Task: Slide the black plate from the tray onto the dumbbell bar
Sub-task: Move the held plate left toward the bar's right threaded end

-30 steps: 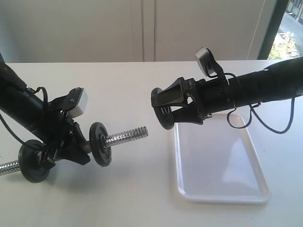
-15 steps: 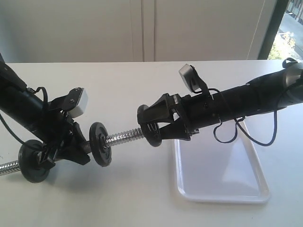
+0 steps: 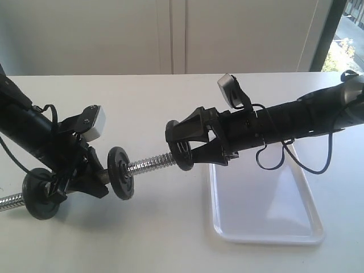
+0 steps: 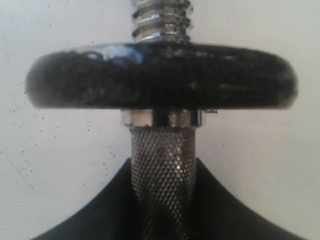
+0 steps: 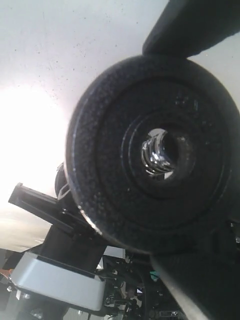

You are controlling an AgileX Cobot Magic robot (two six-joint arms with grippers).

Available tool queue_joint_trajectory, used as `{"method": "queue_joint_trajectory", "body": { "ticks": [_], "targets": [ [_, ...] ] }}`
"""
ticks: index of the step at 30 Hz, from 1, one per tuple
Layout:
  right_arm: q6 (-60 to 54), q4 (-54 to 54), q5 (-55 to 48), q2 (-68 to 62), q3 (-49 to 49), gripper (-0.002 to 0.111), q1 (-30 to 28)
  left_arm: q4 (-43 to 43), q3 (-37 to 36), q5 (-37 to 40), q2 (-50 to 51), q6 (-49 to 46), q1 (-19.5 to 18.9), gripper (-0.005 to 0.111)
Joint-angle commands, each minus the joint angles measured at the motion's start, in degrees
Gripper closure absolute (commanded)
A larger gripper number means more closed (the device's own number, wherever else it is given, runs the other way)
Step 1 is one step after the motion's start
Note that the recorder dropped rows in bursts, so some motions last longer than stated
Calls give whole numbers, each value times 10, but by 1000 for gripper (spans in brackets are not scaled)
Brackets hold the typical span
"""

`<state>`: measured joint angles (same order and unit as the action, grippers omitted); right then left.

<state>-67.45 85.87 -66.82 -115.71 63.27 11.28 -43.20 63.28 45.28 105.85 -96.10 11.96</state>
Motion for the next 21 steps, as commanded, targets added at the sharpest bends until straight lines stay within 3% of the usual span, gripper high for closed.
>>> {"method": "queue_joint_trajectory", "body": {
  "ticks": [1, 21],
  "targets": [
    [-8, 44, -31, 7, 0, 108, -14, -69, 8, 47, -26, 4, 1, 107],
    [-1, 44, -31, 7, 0, 108, -15, -84, 8, 39, -26, 4, 1, 107]
  ]
}}
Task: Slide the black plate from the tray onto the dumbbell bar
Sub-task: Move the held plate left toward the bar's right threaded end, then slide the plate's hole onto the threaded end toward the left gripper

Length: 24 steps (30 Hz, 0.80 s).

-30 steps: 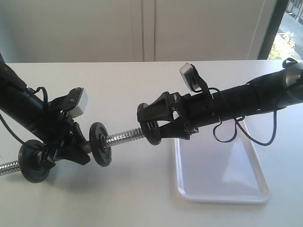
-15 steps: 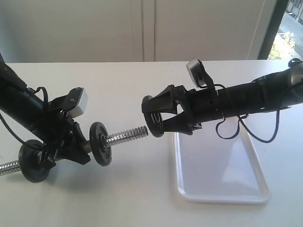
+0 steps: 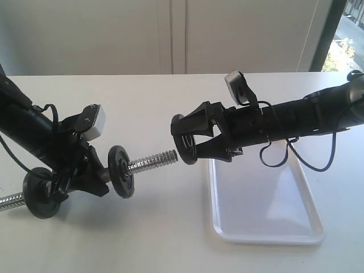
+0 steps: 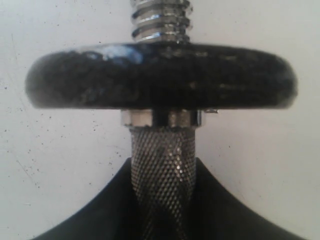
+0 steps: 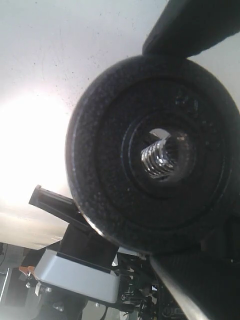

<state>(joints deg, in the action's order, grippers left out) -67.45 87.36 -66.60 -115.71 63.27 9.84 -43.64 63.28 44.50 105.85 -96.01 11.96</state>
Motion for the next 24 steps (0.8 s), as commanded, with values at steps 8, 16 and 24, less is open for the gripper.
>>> {"method": "queue_joint_trajectory", "body": {
  "ticks": [8, 16, 24],
  "targets": [
    [-1, 28, -34, 7, 0, 108, -1, -82, 8, 42, -26, 3, 1, 107],
    [0, 17, -34, 7, 0, 108, 1, -84, 8, 40, -26, 3, 1, 107],
    [-3, 17, -34, 7, 0, 108, 17, -86, 8, 40, -26, 3, 1, 107]
  ]
}}
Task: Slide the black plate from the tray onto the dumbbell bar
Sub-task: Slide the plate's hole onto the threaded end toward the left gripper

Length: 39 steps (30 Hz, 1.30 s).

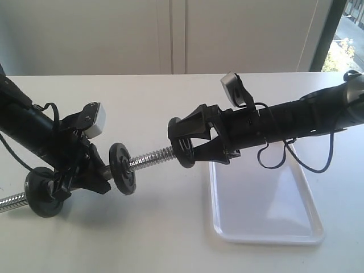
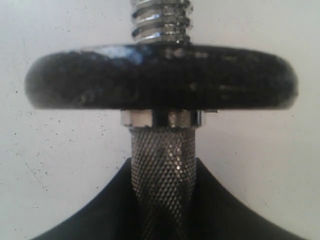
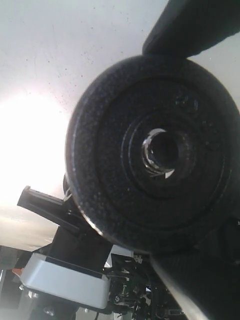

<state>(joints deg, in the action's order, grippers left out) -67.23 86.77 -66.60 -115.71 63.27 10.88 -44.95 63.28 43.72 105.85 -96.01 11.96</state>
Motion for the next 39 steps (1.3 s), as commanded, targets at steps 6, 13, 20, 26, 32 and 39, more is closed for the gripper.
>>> {"method": "queue_joint_trajectory", "body": {
  "ticks": [6, 13, 20, 26, 32, 39],
  "targets": [
    [-14, 18, -34, 1, 0, 108, 6, -73, 8, 48, -26, 3, 1, 107],
    [-15, 18, -34, -24, 0, 108, 6, -73, 8, 48, -26, 3, 1, 107],
    [-15, 20, -34, -30, 0, 108, 6, -73, 8, 47, -26, 3, 1, 107],
    [-13, 23, -34, -30, 0, 108, 6, -73, 8, 45, -26, 3, 1, 107],
    [-10, 25, -34, -31, 0, 108, 15, -73, 8, 45, -26, 3, 1, 107],
    [-10, 29, -34, -31, 0, 108, 41, -73, 8, 45, -26, 3, 1, 107]
  ]
}}
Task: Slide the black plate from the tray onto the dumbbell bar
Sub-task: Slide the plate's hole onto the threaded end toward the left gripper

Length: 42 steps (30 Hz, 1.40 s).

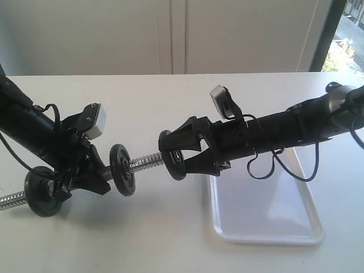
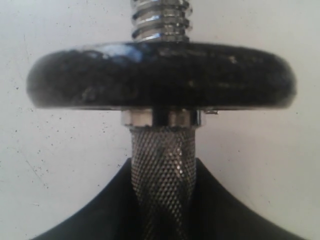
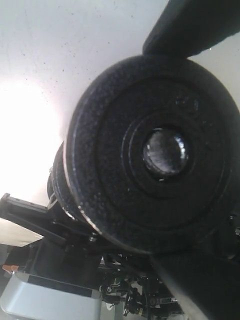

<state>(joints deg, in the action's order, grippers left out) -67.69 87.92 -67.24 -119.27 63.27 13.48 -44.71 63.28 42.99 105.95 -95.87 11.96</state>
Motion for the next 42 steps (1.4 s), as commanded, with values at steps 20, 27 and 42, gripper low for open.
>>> {"method": "queue_joint_trajectory", "body": {
  "ticks": [20, 27, 42],
  "targets": [
    [-6, 18, -27, 4, 0, 108, 19, -75, 8, 52, -27, 1, 1, 107],
    [-6, 26, -27, 4, 0, 108, 23, -75, 8, 52, -27, 1, 1, 107],
    [-6, 37, -27, 4, 0, 108, 58, -75, 8, 52, -27, 11, 1, 107]
  ]
}}
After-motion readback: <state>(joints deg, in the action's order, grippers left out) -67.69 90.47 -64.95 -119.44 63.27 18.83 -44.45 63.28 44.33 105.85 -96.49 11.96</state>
